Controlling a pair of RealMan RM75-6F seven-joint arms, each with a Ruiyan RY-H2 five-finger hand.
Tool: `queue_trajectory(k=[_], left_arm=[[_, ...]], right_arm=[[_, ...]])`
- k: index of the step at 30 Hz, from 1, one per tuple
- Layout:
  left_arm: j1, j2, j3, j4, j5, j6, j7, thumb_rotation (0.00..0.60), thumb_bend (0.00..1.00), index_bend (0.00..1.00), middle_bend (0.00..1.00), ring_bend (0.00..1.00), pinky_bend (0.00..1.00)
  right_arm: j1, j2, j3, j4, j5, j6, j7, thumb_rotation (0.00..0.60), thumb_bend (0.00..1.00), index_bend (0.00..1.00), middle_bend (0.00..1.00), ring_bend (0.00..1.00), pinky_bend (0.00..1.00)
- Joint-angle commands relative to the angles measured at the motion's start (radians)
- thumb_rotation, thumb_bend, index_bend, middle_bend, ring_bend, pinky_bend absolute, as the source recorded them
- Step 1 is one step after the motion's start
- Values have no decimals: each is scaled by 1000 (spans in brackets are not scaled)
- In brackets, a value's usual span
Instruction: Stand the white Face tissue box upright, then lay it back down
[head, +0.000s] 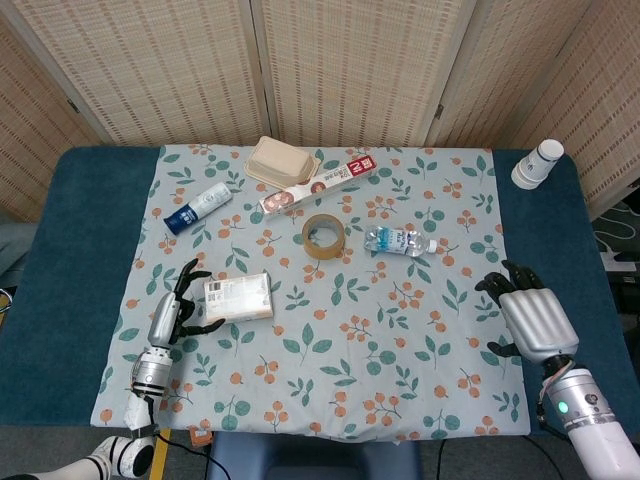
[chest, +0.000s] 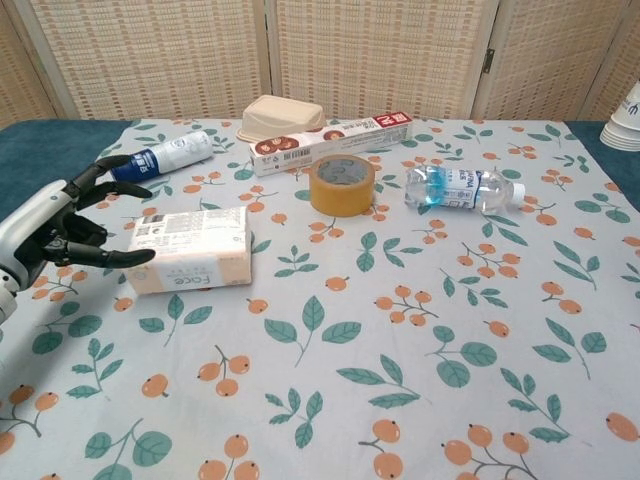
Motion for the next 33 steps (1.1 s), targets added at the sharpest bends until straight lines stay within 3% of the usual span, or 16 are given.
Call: queue_trajectory(k=[1,6,9,11,13,16,18,20,22,26,33], left_arm=[[9,42,-14,-52,-5,14,27,600,66,0,202,984,1000],[13,116,-41,-156,-10,37,91,600,88,0,211,983,1000],[13,190,-56,-259,-8,50,182,600,174,49,291,937,991],[14,265,-72,-354,-12,54,272,600,258,199,375,843,941],[15,332,-94,-431,-22,62,357,600,298,316,394,748,899],[10,475,-113,-571,-52,6,471,600,311,371,384,569,794],[-2,619,-81,-664,-57,-98,576,600,312,333,310,417,607],[-23,773,-36,-751,-62,-222,704,600,307,143,115,143,292],[-38,877,-12,-825,-88,-291,826,600,269,12,11,17,140],[-45,987,13,-945,-188,-345,953,600,164,0,0,0,83],[-64,1040,53,-1016,-322,-359,1119,600,155,0,0,0,76]], right_arm=[[-2,5,2,-2,-6,1,7,600,72,283,192,57,107],[-4,13,4,-9,-20,-4,20,600,72,283,192,57,107],[-5,19,4,-19,-33,-7,28,600,72,283,192,57,107],[-8,24,2,-27,-46,-9,33,600,72,283,192,57,107],[-11,29,-1,-34,-57,-11,37,600,72,283,192,57,107],[-19,38,-7,-46,-79,-12,44,600,71,283,193,57,107],[-26,47,-12,-54,-92,-12,48,600,72,284,192,57,107],[-33,56,-13,-63,-106,-5,53,600,72,284,192,57,107],[-41,63,-14,-72,-125,5,57,600,71,283,192,57,107],[-56,70,-23,-75,-149,11,57,600,72,283,192,57,107],[-76,76,-28,-75,-168,27,52,600,71,283,192,57,107]])
